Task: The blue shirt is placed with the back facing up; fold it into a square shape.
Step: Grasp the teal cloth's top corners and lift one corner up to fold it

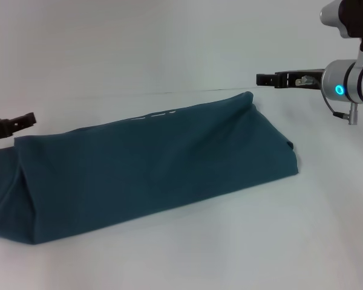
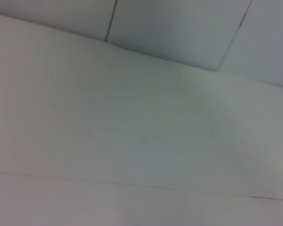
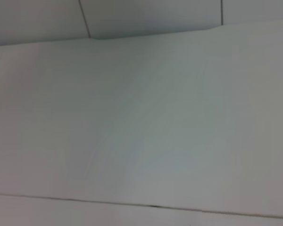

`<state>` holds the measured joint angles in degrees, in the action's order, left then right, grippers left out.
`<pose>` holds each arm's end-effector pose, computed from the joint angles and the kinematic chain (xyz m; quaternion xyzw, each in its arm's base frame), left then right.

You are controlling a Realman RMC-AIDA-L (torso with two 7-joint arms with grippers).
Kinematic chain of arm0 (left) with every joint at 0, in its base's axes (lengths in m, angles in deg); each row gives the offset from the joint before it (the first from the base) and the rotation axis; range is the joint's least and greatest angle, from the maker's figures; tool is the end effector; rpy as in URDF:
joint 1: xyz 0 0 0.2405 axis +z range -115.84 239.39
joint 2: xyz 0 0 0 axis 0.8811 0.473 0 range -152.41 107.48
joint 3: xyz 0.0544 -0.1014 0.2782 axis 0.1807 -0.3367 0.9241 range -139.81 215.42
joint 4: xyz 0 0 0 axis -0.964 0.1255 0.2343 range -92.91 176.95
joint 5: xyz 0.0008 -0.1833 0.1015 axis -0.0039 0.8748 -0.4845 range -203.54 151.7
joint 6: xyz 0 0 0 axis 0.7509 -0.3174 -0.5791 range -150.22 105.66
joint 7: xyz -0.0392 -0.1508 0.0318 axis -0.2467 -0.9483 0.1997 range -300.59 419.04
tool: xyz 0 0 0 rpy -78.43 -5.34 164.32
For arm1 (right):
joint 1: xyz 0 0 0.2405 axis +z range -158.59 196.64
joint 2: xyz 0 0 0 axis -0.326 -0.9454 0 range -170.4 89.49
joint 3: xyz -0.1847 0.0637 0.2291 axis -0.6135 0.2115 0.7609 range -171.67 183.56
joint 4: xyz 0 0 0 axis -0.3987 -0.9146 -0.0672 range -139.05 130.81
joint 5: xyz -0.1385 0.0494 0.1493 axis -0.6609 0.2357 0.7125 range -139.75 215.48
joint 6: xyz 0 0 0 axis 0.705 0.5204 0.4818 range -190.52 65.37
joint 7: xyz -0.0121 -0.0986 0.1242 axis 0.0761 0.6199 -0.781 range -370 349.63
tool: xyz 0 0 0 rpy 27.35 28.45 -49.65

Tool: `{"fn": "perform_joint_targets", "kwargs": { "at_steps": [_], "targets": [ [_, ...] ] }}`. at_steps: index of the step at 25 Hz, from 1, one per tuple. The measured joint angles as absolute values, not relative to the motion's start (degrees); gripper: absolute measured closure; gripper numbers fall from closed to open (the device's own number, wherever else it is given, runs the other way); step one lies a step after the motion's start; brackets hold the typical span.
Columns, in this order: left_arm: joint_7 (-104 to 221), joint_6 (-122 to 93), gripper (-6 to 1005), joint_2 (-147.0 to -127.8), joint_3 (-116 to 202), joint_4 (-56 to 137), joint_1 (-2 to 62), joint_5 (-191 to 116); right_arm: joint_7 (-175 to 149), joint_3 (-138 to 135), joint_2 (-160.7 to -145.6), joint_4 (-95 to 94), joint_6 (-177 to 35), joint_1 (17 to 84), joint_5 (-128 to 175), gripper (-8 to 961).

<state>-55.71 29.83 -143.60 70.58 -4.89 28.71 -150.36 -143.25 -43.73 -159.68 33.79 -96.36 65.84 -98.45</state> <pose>-0.3442 0.4414 0.0282 -0.7479 -0.4821 -0.2014 0.4094 0.2658 0.5186 -0.0078 -0.7739 0.4411 0.1235 0.4373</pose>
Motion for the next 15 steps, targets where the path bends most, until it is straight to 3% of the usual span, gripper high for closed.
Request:
{"fn": "perform_joint_targets", "kwargs": {
  "at_steps": [6, 15],
  "targets": [
    [-66.5, 45.2, 114, -141.07, 69.3, -10.5, 33.8, -150.8, -139.3, -43.8, -159.80, 39.9, -106.2, 64.6, -98.4, 29],
    [-66.9, 64.5, 117, -141.12, 66.6, -18.9, 38.4, -160.0, -137.3, -43.9, -159.96, 45.0, -113.7, 63.4, -98.3, 26]
  ]
}}
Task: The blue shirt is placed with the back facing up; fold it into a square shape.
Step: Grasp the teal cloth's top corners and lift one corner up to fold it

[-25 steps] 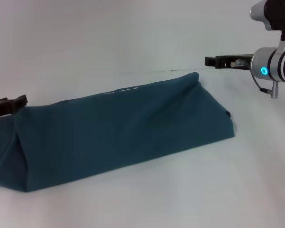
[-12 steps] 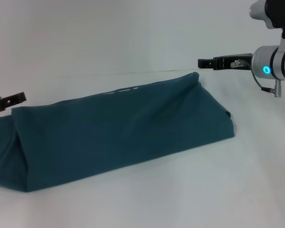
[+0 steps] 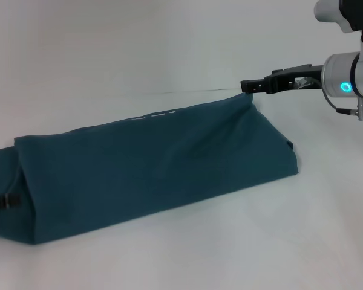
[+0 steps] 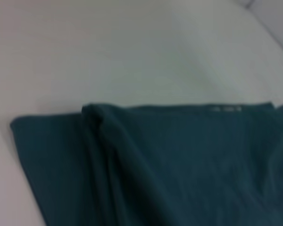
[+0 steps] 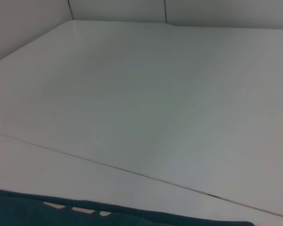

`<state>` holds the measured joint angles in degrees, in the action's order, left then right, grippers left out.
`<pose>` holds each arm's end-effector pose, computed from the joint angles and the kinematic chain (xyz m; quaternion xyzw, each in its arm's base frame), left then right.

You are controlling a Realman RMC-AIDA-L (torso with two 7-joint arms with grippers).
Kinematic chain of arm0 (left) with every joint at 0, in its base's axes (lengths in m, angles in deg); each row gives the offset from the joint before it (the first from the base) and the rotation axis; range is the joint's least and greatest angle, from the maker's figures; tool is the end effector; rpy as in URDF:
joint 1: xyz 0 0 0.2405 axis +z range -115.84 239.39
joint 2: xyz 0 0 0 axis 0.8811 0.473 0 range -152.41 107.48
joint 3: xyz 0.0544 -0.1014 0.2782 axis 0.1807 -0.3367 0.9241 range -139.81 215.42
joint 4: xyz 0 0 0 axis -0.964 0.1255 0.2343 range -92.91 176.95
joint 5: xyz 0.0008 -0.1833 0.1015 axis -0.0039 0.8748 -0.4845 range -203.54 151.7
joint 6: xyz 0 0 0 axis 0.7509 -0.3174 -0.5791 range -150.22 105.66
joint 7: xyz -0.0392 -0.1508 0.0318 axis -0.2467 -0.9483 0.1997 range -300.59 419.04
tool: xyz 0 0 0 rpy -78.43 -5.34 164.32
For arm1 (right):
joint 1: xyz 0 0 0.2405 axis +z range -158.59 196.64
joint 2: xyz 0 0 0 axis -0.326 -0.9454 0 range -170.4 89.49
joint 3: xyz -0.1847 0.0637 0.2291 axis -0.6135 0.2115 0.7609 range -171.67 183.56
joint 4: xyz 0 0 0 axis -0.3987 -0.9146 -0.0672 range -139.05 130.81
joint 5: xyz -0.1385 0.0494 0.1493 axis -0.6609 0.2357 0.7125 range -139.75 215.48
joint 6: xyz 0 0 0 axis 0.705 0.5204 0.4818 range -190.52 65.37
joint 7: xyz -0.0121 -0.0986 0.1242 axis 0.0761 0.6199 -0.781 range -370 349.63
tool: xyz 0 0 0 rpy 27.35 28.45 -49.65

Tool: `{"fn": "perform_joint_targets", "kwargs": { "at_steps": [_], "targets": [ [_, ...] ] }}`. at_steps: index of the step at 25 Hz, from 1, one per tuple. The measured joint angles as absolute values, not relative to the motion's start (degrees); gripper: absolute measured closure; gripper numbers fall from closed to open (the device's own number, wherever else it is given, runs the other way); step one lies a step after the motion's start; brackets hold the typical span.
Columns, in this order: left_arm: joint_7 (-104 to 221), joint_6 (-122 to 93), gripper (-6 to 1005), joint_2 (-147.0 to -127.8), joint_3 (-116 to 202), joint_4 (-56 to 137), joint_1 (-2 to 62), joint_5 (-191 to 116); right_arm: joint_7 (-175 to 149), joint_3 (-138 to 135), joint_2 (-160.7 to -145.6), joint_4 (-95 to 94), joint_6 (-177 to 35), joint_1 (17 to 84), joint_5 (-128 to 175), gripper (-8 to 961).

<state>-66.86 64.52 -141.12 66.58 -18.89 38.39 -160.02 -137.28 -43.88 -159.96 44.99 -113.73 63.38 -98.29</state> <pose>-0.3688 0.3402 0.0563 -0.7781 -0.5561 -0.1464 0.2528 0.2398 0.4993 0.0007 -0.8454 0.3748 0.1039 0.3661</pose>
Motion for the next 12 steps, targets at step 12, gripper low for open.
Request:
{"fn": "perform_joint_targets", "kwargs": {
  "at_steps": [12],
  "targets": [
    [-66.5, 65.0, 121, -141.73, 69.5, -22.3, 37.7, -166.1, -137.3, -46.1, -160.14, 44.6, -113.9, 63.2, -98.0, 25]
  ]
}}
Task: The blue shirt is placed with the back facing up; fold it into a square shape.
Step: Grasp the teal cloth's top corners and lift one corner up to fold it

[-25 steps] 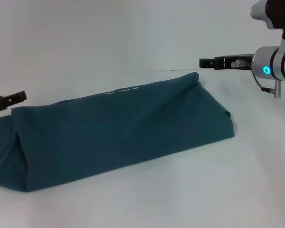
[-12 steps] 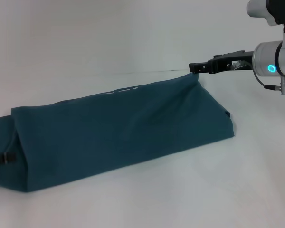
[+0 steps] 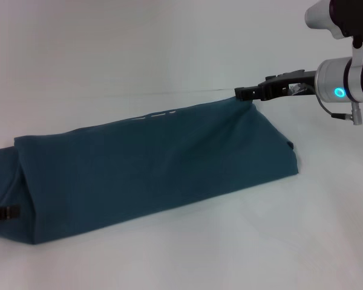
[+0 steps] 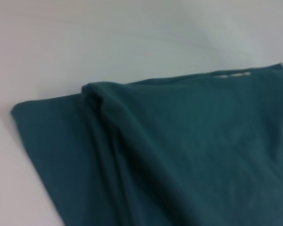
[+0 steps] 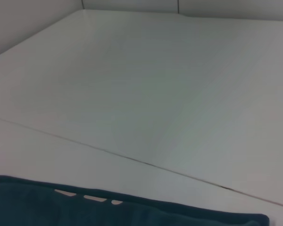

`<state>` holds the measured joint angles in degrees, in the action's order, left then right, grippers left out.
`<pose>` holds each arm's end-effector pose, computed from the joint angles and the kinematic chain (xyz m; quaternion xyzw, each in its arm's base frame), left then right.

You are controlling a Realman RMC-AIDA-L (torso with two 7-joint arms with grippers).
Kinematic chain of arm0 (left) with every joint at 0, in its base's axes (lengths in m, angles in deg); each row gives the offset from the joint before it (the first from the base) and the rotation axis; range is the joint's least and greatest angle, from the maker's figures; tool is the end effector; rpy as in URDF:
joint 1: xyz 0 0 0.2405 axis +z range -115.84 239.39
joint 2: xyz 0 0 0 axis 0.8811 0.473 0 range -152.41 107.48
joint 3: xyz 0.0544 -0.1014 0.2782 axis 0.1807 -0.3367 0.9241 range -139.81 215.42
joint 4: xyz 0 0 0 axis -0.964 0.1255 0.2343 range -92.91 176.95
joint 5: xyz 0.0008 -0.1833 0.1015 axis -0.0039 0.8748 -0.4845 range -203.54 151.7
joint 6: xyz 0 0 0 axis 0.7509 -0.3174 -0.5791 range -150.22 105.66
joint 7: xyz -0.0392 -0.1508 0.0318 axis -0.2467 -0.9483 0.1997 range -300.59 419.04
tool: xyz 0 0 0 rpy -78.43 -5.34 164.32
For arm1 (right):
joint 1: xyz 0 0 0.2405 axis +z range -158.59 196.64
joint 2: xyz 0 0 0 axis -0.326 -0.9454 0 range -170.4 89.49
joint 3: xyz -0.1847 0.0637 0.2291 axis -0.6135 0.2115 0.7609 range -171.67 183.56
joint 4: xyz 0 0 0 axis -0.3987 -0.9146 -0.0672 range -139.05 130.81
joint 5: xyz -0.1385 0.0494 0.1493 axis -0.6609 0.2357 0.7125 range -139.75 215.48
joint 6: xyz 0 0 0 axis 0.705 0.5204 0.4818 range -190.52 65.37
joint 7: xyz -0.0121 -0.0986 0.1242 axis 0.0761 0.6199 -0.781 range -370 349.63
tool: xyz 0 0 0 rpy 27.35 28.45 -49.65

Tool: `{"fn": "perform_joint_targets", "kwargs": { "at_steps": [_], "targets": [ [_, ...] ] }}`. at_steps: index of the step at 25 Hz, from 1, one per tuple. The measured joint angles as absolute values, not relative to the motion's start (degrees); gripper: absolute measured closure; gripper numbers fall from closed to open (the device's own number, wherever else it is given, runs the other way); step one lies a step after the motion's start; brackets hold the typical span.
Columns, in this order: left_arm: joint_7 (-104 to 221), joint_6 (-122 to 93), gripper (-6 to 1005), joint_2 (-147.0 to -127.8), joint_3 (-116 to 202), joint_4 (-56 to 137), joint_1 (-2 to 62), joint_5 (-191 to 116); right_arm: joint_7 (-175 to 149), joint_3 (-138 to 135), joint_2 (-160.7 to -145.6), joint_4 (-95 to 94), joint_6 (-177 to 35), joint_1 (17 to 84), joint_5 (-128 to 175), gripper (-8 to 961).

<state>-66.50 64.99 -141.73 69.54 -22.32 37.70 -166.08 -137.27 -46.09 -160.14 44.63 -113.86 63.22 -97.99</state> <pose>-0.3667 0.3409 0.0530 -0.8010 -0.5353 -0.0793 0.2561 0.2374 0.4959 -0.0090 -0.8542 0.3684 0.0940 0.3546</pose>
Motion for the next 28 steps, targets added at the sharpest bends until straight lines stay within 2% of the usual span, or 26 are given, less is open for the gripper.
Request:
{"fn": "perform_joint_targets", "kwargs": {
  "at_steps": [14, 20, 23, 28],
  "targets": [
    [-66.7, 56.8, 126, -142.10, 74.7, -18.2, 35.2, -171.1, -137.3, -47.1, -160.31, 44.5, -113.9, 63.1, -97.7, 26],
    [-67.3, 56.8, 161, -142.10, 74.4, -17.7, 35.0, -171.3, -136.8, -50.0, -160.32, 44.9, -114.6, 62.9, -97.1, 26],
    [-67.3, 56.8, 369, -142.08, 74.6, -17.8, 35.2, -171.4, -133.5, -51.6, -160.18, 45.0, -118.5, 62.8, -95.6, 26],
    [-67.2, 56.8, 480, -142.15, 74.4, -17.8, 35.4, -171.3, -128.2, -51.9, -159.93, 45.9, -127.2, 63.3, -95.1, 26]
  ]
}}
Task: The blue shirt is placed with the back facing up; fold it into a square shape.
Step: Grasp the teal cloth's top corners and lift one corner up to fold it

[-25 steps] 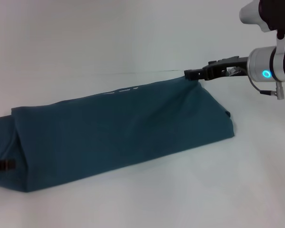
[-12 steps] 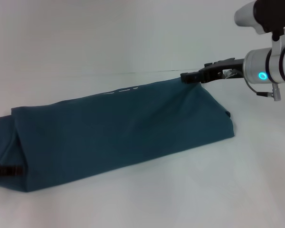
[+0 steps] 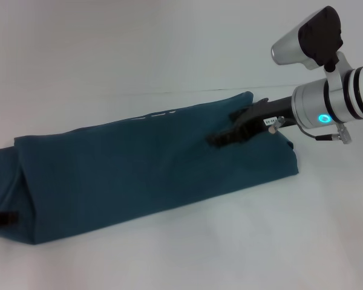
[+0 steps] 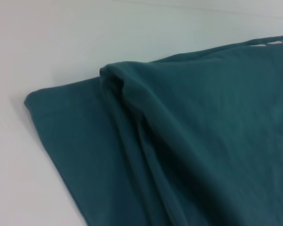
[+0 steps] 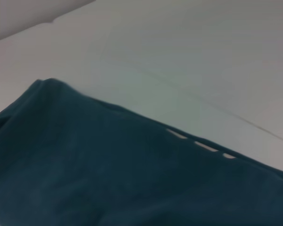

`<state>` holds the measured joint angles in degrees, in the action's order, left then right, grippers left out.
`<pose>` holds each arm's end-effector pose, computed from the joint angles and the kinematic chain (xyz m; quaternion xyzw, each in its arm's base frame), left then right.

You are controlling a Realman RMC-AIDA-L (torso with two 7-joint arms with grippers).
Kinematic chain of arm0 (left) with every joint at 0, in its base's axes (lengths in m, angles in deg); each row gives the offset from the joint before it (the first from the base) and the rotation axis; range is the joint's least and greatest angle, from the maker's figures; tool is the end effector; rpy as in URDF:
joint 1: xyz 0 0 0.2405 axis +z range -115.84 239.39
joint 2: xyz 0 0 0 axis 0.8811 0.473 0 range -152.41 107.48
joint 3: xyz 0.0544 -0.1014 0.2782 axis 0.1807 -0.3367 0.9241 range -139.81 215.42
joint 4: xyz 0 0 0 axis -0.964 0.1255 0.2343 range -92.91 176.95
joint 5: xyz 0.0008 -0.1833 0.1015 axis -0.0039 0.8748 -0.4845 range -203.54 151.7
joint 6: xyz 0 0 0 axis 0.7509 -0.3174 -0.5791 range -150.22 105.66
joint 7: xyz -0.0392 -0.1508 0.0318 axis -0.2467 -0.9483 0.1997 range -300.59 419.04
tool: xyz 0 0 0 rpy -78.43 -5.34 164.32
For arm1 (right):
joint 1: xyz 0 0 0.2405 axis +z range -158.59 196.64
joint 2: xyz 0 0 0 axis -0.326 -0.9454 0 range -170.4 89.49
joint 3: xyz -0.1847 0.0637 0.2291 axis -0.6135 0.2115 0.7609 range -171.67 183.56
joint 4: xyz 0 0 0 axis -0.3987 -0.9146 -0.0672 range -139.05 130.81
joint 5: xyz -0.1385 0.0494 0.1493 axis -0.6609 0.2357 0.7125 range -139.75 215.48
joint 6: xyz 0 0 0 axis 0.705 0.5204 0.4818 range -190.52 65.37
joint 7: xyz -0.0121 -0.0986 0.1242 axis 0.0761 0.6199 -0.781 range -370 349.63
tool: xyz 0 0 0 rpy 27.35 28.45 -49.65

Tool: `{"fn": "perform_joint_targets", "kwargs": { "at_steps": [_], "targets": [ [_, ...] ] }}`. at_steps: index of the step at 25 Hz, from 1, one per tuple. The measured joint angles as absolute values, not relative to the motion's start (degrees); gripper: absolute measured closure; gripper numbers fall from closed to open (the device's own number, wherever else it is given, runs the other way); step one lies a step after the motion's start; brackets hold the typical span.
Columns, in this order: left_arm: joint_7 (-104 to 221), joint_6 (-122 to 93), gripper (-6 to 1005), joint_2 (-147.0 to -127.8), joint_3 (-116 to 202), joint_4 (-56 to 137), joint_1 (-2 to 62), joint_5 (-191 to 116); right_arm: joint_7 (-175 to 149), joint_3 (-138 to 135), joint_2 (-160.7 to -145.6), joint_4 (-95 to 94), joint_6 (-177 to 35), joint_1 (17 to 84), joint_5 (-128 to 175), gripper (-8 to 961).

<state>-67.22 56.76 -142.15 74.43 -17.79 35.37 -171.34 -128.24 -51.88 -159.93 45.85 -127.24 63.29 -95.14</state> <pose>-0.3725 0.3592 0.0302 -0.8045 -0.5275 -0.0231 0.2720 0.2151 0.4646 -0.0406 -0.9306 0.2778 0.0426 0.2343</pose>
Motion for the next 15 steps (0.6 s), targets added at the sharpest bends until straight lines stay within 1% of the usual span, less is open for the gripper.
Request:
{"fn": "perform_joint_targets", "kwargs": {
  "at_steps": [6, 11, 15],
  "targets": [
    [-66.8, 56.4, 613, -142.41, 73.8, -17.8, 35.7, -170.6, -127.6, -51.9, -159.91, 46.5, -129.0, 62.8, -95.3, 26],
    [-66.9, 56.1, 819, -142.47, 73.1, -17.8, 36.1, -169.5, -127.4, -51.9, -160.08, 46.5, -128.6, 62.8, -95.4, 26],
    [-66.9, 56.4, 915, -142.47, 70.7, -17.4, 36.4, -168.4, -127.4, -51.9, -160.16, 46.5, -128.6, 62.8, -95.4, 27]
  ]
}}
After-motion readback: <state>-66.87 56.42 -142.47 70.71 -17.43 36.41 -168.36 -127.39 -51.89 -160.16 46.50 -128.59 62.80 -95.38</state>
